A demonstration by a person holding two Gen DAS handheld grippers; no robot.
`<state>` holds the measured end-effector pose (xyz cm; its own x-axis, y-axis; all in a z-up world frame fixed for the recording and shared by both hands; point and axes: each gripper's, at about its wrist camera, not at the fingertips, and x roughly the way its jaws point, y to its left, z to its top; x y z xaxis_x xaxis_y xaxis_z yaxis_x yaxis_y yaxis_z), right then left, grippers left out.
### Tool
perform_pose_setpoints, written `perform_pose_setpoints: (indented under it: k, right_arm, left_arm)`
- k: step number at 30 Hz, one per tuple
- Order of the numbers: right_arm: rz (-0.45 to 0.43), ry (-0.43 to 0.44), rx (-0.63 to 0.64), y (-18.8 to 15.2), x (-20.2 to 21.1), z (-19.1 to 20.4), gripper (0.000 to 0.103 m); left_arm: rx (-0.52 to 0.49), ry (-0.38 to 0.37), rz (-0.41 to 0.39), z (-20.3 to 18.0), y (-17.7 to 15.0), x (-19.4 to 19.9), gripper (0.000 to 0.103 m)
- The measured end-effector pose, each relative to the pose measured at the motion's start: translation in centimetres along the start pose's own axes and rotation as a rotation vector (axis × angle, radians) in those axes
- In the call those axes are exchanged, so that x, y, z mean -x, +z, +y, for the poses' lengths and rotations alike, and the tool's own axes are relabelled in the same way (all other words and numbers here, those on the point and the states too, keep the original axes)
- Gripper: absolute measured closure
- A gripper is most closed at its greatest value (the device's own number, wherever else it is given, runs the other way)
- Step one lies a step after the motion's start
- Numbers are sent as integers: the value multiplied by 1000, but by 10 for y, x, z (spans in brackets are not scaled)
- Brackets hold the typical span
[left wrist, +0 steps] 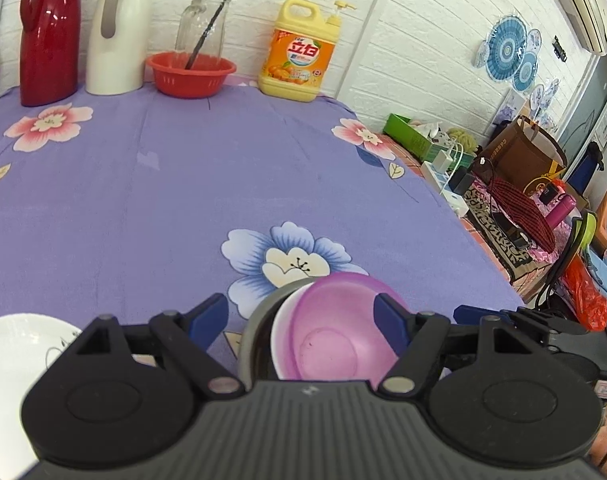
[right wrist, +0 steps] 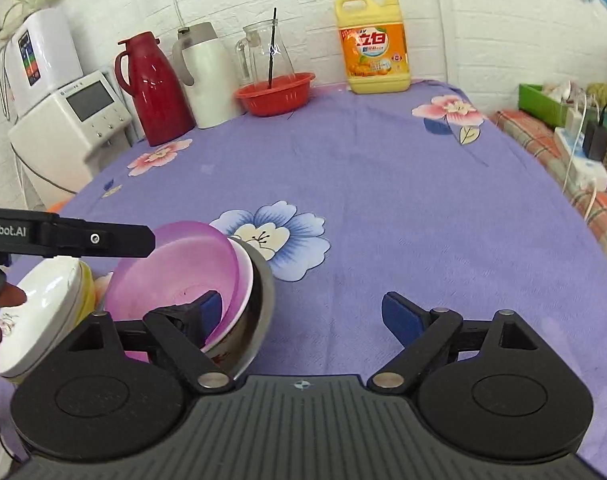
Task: Organize plates and bowls
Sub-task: 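Lower the pink bowl into the red-patterned bowl and adjust it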
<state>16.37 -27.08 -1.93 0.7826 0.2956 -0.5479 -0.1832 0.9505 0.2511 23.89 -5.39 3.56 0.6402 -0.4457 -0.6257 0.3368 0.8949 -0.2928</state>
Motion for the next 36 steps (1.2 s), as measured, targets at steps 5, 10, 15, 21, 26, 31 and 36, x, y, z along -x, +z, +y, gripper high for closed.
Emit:
perform_pose_setpoints:
  k: [5,10,15,21,26,31,36]
  right_arm:
    - [-57,-34,90,13,19,13,0]
    - [-7,-23,178,12,5,27,0]
    - [35,-22,157,4,-17,30,0]
    - [50,-66,132,-9,-30,35,0]
    - [40,-77,57,-15,-36,32,0]
    - [25,-78,31,-20,-40,32,0]
    - [-17,-60,27,-26,-37,30,0]
  left_arm:
    - [21,8,0,5,4,-5,30]
    - [10,28,40,4,-4,-15,30]
    - [-17,58,81,6,-11,-26,30]
    - [-58,69,121,3,-17,-45,30]
    - [-59,54,131,3,-18,-51,29]
    - [-79,39,124,3,-19,-51,27]
    - [-49,-1,137,8,-19,-54,27]
